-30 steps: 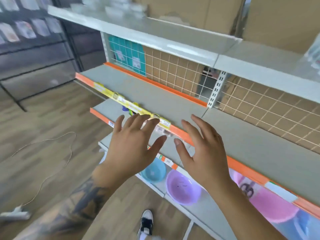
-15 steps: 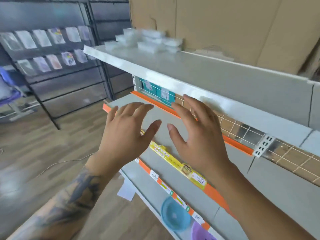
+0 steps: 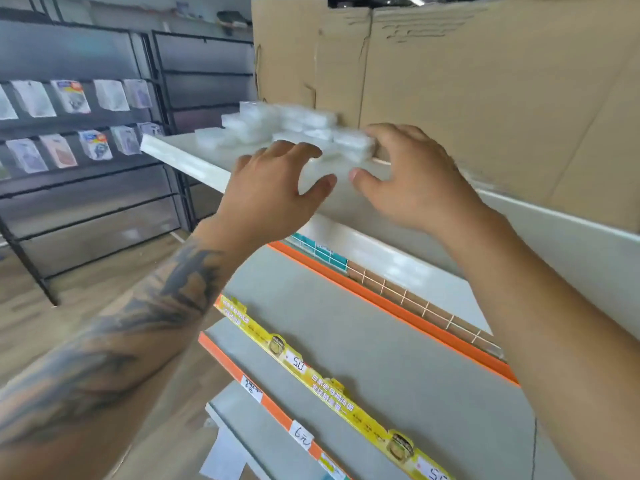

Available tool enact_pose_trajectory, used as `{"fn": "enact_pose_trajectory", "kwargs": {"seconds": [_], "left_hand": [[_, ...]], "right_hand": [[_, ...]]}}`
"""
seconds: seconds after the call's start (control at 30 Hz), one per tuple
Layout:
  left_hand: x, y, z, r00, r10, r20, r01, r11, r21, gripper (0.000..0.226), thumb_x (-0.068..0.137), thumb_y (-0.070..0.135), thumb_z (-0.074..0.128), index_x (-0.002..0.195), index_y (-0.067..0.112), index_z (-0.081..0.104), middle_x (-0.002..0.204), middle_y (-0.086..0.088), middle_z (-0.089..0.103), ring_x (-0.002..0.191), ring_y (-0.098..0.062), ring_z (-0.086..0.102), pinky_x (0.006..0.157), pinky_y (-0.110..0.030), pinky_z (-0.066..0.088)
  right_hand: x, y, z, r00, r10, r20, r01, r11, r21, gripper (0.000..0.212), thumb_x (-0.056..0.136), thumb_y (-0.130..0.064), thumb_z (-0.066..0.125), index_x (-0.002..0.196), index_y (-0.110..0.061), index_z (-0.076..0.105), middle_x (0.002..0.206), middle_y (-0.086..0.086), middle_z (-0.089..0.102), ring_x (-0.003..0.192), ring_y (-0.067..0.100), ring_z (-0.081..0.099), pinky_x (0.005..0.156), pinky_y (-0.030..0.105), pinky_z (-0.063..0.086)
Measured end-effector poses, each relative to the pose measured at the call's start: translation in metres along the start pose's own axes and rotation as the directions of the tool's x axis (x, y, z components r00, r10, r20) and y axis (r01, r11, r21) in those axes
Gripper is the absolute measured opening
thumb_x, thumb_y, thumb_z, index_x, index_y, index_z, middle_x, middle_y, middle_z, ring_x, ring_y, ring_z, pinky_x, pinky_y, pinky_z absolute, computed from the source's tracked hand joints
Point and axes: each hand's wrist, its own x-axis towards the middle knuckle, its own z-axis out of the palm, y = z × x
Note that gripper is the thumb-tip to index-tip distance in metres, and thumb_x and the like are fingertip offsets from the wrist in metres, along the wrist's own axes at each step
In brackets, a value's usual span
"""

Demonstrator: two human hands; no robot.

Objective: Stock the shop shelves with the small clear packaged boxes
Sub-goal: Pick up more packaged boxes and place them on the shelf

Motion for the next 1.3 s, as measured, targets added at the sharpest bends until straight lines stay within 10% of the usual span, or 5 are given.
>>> {"fn": "enact_pose_trajectory", "kwargs": {"seconds": [0.83, 1.3], "left_hand": [[0.288, -0.235, 0.112, 0.936, -0.073, 0.345, 0.006, 0.981, 0.192, 0.062, 0.099, 0.062, 0.033, 0.153, 0.03, 0.033, 0.158, -0.015, 0.034, 0.141, -0.046, 0.035, 0.115, -0.063, 0.023], [0.285, -0.234, 0.099, 0.998, 0.03, 0.058, -0.027, 0.998, -0.059, 0.052, 0.095, 0.057, 0.055, 0.137, 0.026, 0.053, 0.144, -0.015, 0.048, 0.127, -0.048, 0.046, 0.107, -0.055, 0.038]], "right_hand": [[0.243, 0.032, 0.116, 0.923, 0.355, 0.151, -0.325, 0.926, -0.191, 0.041, 0.09, -0.04, 0.069, 0.13, -0.033, 0.061, 0.138, -0.004, 0.059, 0.128, 0.021, 0.054, 0.107, 0.04, 0.044], [0.244, 0.033, 0.117, 0.91, 0.403, 0.096, -0.388, 0.911, -0.141, 0.047, 0.082, -0.038, 0.082, 0.124, -0.033, 0.064, 0.119, -0.009, 0.056, 0.113, 0.018, 0.055, 0.089, 0.029, 0.04]]}}
